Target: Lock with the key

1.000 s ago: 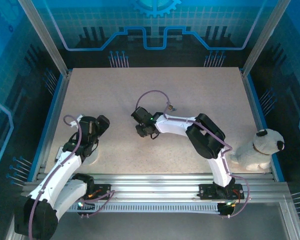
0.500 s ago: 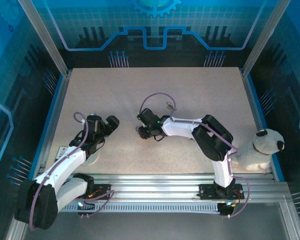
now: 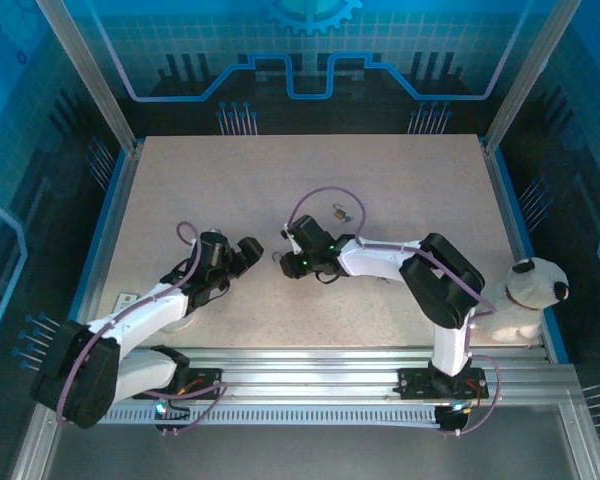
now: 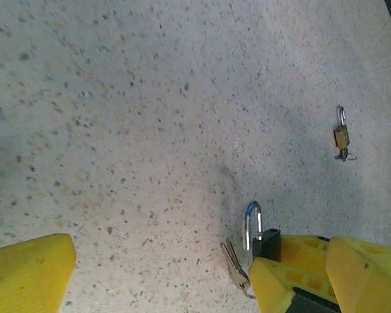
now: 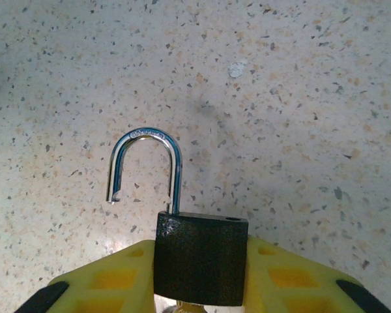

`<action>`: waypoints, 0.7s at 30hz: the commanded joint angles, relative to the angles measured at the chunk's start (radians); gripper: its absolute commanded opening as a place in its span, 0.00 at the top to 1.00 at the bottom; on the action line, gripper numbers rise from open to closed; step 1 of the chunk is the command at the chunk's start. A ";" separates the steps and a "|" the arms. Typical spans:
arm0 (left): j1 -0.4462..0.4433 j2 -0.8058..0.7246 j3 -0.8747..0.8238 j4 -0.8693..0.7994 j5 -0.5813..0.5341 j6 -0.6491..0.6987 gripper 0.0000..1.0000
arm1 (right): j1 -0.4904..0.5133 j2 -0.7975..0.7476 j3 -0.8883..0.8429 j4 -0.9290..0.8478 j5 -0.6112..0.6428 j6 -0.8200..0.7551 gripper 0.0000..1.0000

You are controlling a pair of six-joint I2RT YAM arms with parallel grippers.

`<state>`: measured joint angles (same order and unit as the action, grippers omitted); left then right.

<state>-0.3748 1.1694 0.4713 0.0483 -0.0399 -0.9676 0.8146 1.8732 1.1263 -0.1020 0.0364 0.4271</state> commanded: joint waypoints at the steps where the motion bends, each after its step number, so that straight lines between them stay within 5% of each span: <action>1: -0.029 0.035 0.024 0.059 0.024 -0.042 0.02 | -0.013 -0.053 -0.022 0.064 -0.052 -0.011 0.70; 21: -0.047 0.144 0.020 0.256 0.116 -0.141 0.28 | -0.014 -0.126 -0.092 0.113 -0.131 0.002 0.70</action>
<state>-0.4110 1.2942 0.4759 0.2520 0.0357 -1.0889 0.8101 1.7920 1.0447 -0.0265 -0.0700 0.4255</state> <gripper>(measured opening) 0.733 0.303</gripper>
